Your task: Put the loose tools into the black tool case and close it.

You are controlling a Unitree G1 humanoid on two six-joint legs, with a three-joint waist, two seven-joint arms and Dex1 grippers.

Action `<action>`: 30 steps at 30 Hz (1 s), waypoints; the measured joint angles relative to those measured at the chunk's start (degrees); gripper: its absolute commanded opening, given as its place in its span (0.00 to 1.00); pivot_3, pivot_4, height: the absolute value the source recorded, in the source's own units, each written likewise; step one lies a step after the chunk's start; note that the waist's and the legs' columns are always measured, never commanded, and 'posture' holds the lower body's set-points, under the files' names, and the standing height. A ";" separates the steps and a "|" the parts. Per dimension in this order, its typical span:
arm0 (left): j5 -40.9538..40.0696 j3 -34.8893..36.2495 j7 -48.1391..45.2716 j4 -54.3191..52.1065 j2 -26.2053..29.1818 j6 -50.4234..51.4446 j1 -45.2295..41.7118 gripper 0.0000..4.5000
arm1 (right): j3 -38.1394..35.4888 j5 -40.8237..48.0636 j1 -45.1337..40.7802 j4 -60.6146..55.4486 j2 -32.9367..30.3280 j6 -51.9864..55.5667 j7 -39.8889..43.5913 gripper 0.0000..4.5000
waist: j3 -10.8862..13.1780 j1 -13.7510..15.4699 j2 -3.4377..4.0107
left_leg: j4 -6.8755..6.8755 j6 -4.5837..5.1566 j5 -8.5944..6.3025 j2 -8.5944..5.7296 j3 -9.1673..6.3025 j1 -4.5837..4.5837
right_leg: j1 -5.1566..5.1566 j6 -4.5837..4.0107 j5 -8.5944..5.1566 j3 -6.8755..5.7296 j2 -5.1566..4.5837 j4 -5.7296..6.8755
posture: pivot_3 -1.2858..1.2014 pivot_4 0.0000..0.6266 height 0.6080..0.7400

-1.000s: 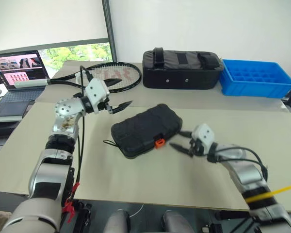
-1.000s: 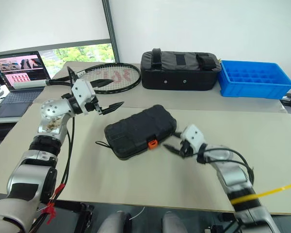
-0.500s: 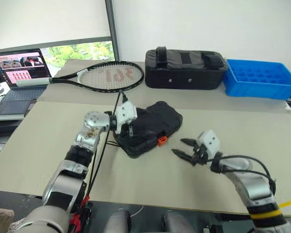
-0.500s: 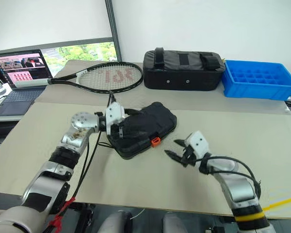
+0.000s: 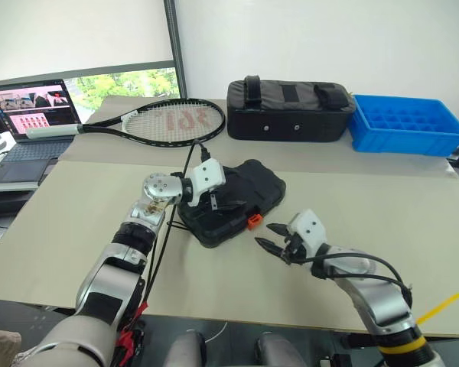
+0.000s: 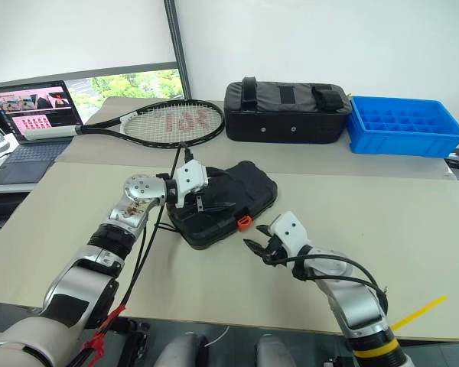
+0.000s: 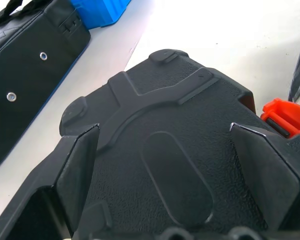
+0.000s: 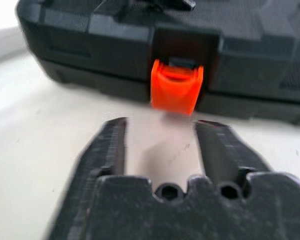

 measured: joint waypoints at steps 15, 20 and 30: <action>-0.07 0.94 0.04 -0.72 0.42 0.08 1.43 1.00 | 1.68 -3.19 -4.37 4.99 4.27 -0.05 -0.60 0.00 | 0.00 -1.27 0.00 | -0.02 0.00 0.00 0.02 -0.06 0.00 | -0.04 0.00 0.00 0.00 0.03 0.06 | 0.52 0.24 0.76; -0.07 1.07 0.18 -1.49 0.46 0.03 2.18 1.00 | 1.37 -3.19 -4.41 3.56 4.11 0.04 -0.59 0.00 | 0.00 -1.41 0.00 | -0.02 0.00 0.00 0.03 -0.06 0.01 | -0.03 0.00 0.00 0.00 0.03 0.06 | 0.52 0.24 0.76; -0.07 0.85 0.21 -2.48 -0.38 0.33 2.78 1.00 | 0.94 -3.19 -6.98 1.88 5.87 -0.02 -0.84 0.00 | -0.01 -1.46 0.01 | -0.03 0.00 0.00 0.02 -0.08 0.07 | 0.00 0.00 0.00 -0.01 0.04 0.06 | 0.52 0.24 0.76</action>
